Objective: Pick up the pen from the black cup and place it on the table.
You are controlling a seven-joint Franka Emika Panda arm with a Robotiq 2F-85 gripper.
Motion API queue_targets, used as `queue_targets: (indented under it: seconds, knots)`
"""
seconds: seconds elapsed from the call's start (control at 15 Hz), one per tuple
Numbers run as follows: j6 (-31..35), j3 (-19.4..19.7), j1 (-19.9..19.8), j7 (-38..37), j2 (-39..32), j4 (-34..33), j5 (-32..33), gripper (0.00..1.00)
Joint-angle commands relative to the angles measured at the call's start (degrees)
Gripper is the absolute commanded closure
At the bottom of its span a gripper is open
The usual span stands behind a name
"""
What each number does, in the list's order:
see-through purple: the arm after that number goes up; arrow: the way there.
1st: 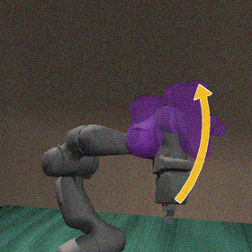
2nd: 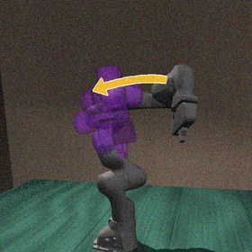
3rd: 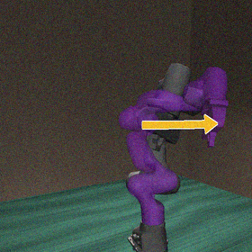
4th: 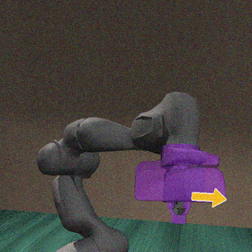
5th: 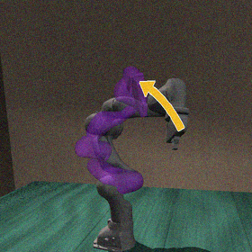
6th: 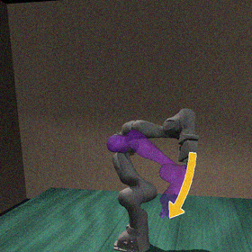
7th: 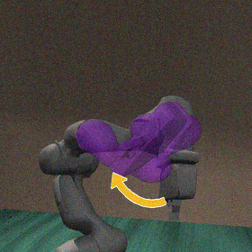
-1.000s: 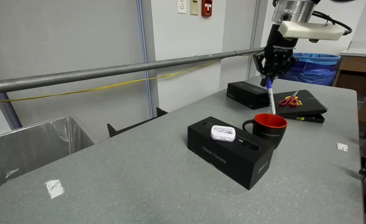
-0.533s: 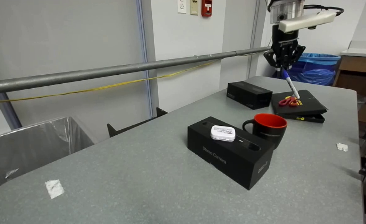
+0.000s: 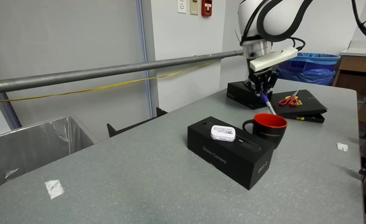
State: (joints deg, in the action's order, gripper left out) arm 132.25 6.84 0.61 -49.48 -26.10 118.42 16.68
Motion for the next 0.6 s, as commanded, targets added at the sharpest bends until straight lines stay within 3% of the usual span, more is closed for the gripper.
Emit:
queue_targets:
  seconds: [0.0,0.07,0.2,0.53]
  knots:
    - [2.6,2.5,4.2,-3.6,-4.9,-4.3,2.0,0.96]
    - [3.5,2.8,4.7,-3.6,-5.4,-4.7,1.8,0.96]
    - [4.5,3.1,5.1,-3.0,-5.9,-5.3,0.6,0.59]
    - [6.7,4.5,5.9,-3.5,-4.9,-5.5,1.3,0.23]
